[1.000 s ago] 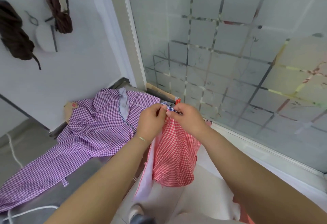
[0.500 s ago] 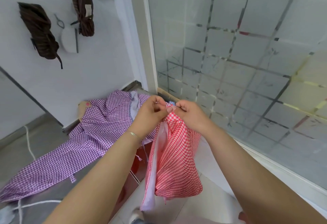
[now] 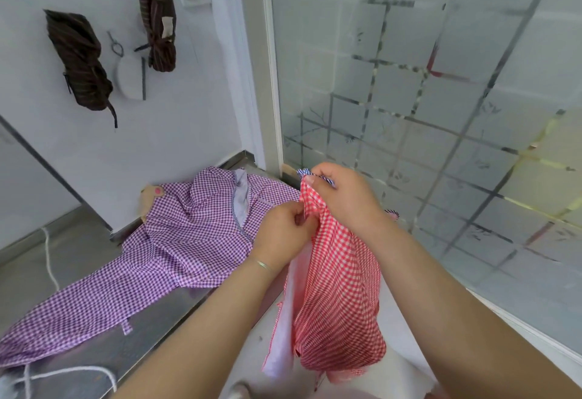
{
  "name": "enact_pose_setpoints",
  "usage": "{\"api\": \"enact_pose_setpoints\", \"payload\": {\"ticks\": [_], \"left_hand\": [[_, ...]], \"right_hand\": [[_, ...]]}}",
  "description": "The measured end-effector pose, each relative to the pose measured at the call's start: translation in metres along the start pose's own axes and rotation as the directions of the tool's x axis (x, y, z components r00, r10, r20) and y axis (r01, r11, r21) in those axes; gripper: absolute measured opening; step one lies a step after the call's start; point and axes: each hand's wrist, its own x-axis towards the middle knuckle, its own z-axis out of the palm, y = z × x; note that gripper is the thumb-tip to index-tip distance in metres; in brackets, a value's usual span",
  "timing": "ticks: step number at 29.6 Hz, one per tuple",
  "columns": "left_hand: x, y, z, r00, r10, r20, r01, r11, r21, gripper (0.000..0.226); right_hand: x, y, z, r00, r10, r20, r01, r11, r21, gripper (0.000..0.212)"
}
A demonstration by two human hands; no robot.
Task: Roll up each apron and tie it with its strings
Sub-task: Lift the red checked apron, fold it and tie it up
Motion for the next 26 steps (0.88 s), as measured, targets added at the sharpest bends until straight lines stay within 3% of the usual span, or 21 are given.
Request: {"api": "enact_pose_setpoints", "payload": {"ticks": [5, 10, 15, 18, 21, 23, 26], "left_hand": [[0.011, -0.017, 0.008, 0.955, -0.132, 0.265, 0.085, 0.979, 0.184, 0.043], [0.014, -0.041, 0.009, 0.894, -0.200, 0.400, 0.263, 0.959, -0.108, 0.033], [0.013, -0.044, 0.001, 0.869, -0.059, 0.491, 0.140, 0.982, -0.129, 0.035], [0.009, -0.060, 0.004, 0.867, 0.048, 0.495, -0.066, 0.998, 0.017, 0.062], [0.007, -0.069, 0.006, 0.901, 0.035, 0.432, -0.102, 0.986, 0.132, 0.044], [0.006, -0.070, 0.002, 0.939, -0.039, 0.341, 0.012, 0.997, 0.080, 0.032], [0.001, -0.075, -0.006, 0.933, -0.221, 0.284, 0.300, 0.913, -0.276, 0.023]], "right_hand": [[0.008, -0.013, -0.022, 0.996, -0.057, -0.064, 0.055, 0.998, -0.032, 0.014], [0.021, -0.011, -0.050, 0.968, -0.066, -0.240, 0.068, 0.998, 0.002, 0.014], [0.046, 0.006, -0.082, 0.927, -0.029, -0.374, 0.029, 1.000, -0.006, 0.017], [0.060, 0.004, -0.101, 0.906, -0.043, -0.422, 0.052, 0.999, 0.009, 0.017], [0.070, 0.000, -0.112, 0.899, -0.068, -0.432, 0.075, 0.997, -0.001, 0.016], [0.074, 0.000, -0.114, 0.905, -0.060, -0.421, 0.054, 0.998, -0.025, 0.018], [0.077, 0.006, -0.118, 0.891, -0.004, -0.454, 0.013, 1.000, 0.017, 0.021]]}}
